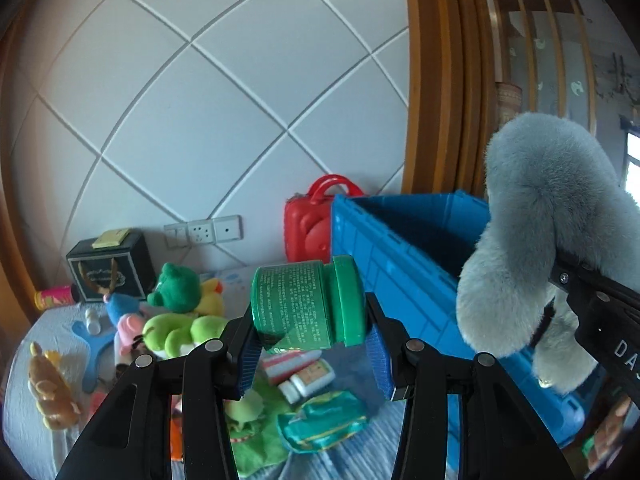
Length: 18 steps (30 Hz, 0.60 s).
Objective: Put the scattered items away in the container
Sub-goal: 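Carry container and grey plush over the blue crate and open both tools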
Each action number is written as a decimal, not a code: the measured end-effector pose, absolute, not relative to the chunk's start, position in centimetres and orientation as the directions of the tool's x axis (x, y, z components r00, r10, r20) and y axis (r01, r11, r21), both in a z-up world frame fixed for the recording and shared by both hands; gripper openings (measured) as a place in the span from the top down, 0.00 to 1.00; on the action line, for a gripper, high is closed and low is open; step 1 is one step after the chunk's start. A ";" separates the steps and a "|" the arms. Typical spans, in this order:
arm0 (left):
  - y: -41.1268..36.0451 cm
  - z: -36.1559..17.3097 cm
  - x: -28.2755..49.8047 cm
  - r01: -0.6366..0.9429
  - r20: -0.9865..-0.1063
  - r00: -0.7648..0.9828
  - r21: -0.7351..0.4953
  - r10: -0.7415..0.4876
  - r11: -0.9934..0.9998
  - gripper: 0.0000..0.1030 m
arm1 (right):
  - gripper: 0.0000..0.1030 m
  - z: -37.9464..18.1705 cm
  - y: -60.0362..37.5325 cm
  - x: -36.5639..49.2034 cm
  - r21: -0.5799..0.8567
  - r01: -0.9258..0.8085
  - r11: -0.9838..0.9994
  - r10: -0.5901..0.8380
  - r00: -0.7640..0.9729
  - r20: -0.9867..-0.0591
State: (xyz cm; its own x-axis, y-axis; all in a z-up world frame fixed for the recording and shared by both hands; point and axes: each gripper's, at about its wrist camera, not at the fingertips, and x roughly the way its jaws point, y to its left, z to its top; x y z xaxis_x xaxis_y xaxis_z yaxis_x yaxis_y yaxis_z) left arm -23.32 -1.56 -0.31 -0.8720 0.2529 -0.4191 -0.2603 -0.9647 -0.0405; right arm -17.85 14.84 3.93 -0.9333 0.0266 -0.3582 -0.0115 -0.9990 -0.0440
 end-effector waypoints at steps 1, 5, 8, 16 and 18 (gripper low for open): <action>0.3 0.4 -23.3 -0.273 -0.407 -0.874 -0.042 0.266 -0.961 0.56 | 0.70 3.9 16.7 -17.9 -0.046 -0.027 -0.999 0.041 -0.934 -0.356; 8.5 1.8 -23.3 -0.312 -0.428 -0.852 -0.048 0.302 -0.949 0.56 | 0.70 3.1 24.4 -18.0 -0.045 -0.068 -0.997 0.080 -0.920 -0.384; 14.6 1.5 -22.9 -0.322 -0.495 -0.815 -0.045 0.301 -0.946 0.56 | 0.70 1.4 29.0 -18.5 -0.054 -0.072 -0.996 0.089 -0.898 -0.431; 25.1 -2.8 -22.8 -0.317 -0.712 -0.660 -0.025 0.239 -0.948 0.56 | 0.70 -3.4 37.6 -19.7 -0.023 -0.050 -0.998 0.055 -0.824 -0.564; 26.2 -4.0 -22.9 -0.307 -0.751 -0.624 -0.017 0.215 -0.951 0.56 | 0.70 -3.9 38.4 -19.8 -0.018 -0.043 -0.999 0.046 -0.816 -0.576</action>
